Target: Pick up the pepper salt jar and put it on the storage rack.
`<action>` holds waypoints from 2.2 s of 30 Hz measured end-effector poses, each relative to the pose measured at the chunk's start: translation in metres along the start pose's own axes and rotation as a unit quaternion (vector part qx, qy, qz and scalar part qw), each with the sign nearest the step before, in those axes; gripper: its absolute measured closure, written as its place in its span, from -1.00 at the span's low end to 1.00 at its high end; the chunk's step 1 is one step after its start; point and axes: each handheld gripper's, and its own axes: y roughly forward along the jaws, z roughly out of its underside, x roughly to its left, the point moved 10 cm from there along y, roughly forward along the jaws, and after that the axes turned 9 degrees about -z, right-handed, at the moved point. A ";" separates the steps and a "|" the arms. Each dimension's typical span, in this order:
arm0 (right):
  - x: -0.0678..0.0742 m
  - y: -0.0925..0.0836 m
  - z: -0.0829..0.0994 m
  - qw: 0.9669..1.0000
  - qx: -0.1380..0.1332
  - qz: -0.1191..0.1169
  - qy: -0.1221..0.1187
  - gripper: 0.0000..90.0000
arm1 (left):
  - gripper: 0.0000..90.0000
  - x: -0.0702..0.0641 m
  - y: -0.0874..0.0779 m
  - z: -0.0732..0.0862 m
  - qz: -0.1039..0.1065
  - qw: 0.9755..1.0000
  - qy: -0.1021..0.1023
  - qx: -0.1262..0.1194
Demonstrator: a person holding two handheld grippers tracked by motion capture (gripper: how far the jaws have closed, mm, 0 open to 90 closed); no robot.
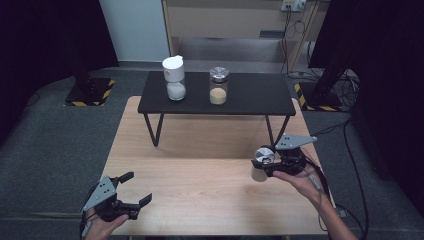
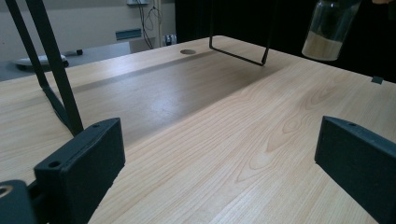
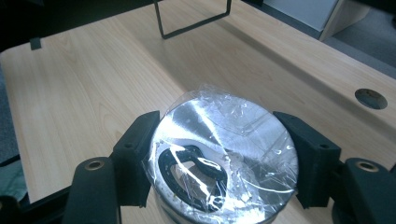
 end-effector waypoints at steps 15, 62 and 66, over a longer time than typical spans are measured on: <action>-0.003 -0.016 -0.036 1.000 0.007 -0.005 0.006 -0.21 | -0.99 0.000 0.000 0.000 0.000 1.000 0.000 0.000; -0.018 -0.048 -0.127 1.000 0.003 0.012 0.013 -0.21 | -0.98 0.000 0.001 0.000 0.006 1.000 0.001 0.002; -0.020 -0.049 -0.132 1.000 0.002 0.015 0.013 -0.21 | -0.98 0.000 0.000 0.000 0.006 1.000 0.001 0.002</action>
